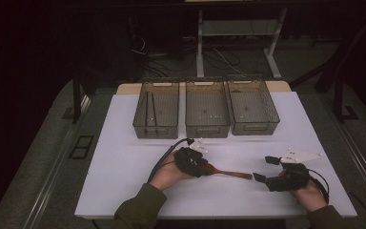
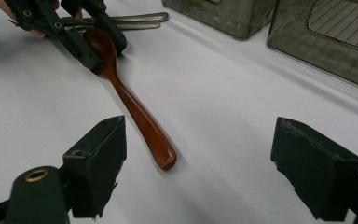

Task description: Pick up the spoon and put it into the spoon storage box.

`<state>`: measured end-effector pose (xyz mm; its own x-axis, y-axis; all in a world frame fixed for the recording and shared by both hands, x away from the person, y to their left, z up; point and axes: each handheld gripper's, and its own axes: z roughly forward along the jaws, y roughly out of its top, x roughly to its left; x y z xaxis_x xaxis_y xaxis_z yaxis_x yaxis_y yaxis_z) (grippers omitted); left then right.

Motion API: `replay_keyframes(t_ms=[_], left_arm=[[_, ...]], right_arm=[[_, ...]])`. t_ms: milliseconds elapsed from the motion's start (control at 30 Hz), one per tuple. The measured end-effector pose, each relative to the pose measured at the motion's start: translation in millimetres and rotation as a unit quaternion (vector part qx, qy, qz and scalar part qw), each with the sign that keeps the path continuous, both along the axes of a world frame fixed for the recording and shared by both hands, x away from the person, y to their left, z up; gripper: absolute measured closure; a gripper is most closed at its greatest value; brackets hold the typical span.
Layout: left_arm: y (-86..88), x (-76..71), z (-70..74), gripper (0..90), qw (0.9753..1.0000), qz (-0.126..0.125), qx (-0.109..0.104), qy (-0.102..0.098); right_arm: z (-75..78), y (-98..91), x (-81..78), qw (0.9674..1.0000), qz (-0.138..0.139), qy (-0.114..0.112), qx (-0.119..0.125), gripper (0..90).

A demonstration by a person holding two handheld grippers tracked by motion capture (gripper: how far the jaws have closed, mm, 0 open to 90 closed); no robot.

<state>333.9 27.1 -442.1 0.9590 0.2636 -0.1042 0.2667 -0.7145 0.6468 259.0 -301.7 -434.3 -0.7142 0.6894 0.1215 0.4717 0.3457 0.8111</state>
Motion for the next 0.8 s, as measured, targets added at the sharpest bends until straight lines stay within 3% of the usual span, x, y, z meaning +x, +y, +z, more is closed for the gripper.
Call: replay_keyframes(t_ms=[800], left_arm=[[-0.4,-2.6,0.2,77.3,0.9992,-0.034,0.001,0.020]], right_arm=[[-0.8,2.6,-0.3,1.0000,0.002,0.002,-0.006,17.4]])
